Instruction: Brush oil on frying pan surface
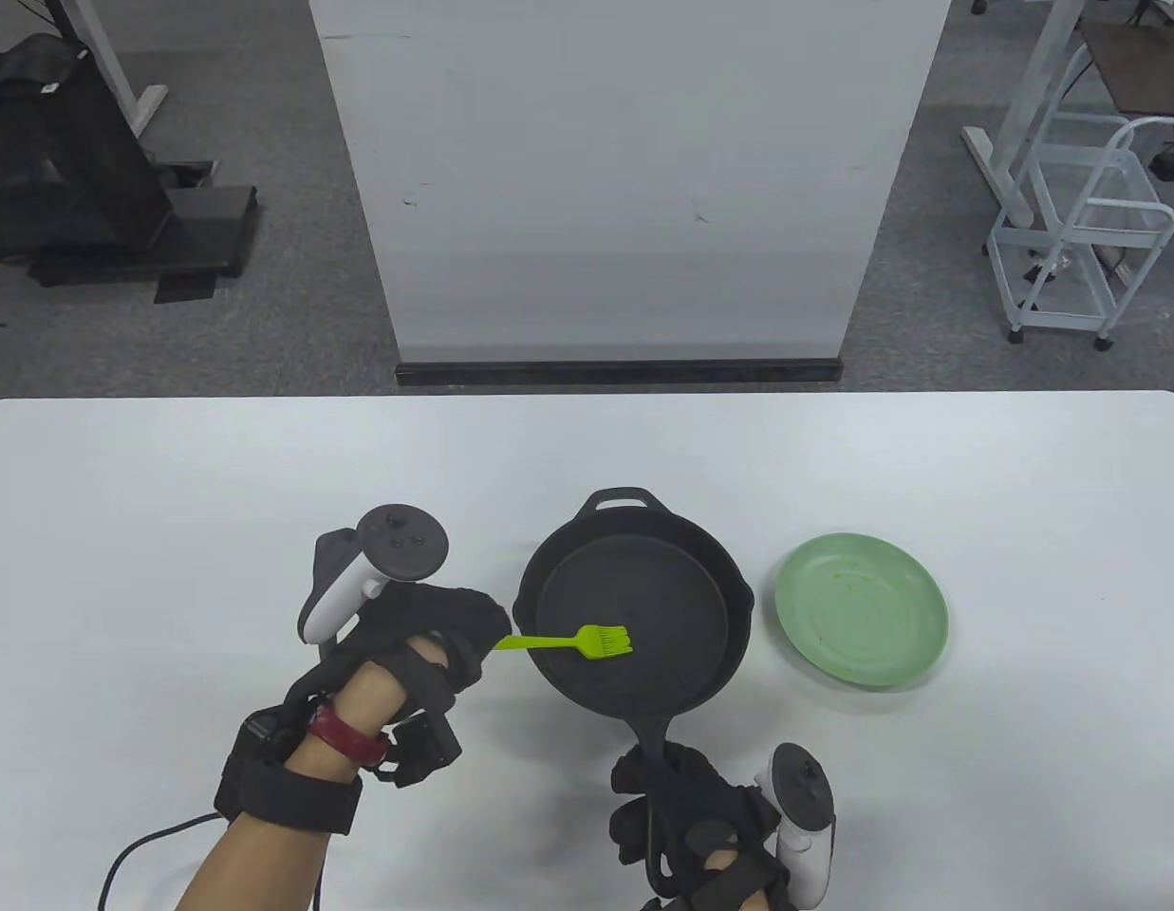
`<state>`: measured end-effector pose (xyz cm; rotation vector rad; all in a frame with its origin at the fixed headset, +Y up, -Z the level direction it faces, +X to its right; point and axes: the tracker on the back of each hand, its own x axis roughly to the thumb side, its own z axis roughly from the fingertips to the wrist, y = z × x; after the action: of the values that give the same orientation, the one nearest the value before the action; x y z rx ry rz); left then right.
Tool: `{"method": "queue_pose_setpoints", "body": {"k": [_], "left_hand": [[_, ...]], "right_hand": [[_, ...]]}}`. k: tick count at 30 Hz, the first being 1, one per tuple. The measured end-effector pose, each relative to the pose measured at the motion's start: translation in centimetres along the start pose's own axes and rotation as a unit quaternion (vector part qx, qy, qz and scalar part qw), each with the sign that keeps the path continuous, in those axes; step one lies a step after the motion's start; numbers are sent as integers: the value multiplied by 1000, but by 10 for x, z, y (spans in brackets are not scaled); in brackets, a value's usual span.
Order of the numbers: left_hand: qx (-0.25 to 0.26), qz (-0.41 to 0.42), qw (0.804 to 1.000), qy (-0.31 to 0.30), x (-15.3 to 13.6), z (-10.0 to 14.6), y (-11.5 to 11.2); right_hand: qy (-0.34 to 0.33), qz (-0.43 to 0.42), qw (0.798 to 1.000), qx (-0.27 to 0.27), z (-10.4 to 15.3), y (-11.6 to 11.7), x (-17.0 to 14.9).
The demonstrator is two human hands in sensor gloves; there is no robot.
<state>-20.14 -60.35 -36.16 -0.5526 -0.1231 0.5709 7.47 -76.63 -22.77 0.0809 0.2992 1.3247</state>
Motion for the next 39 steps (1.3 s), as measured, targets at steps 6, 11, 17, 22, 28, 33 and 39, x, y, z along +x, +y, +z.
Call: {"method": "queue_pose_setpoints", "body": {"k": [6, 11, 17, 22, 28, 33, 39], "left_hand": [[46, -59, 997, 15, 5, 19, 16], [98, -108, 989, -6, 27, 42, 25], [72, -169, 983, 2, 47, 43, 11], [41, -136, 990, -22, 55, 27, -12], [10, -89, 995, -53, 63, 15, -31], [-4, -46, 996, -82, 70, 9, -44], [-39, 4, 993, -107, 72, -3, -60]], "right_hand": [[2, 3, 1000, -9, 0, 0, -1], [3, 8, 1000, -1, 0, 3, 0], [5, 10, 1000, 2, 0, 3, -1], [11, 6, 1000, 0, 0, 3, -2], [17, 2, 1000, -5, 0, 3, -2], [16, 1, 1000, -1, 1, 3, -1], [16, -4, 1000, 7, 0, 4, -1]]}}
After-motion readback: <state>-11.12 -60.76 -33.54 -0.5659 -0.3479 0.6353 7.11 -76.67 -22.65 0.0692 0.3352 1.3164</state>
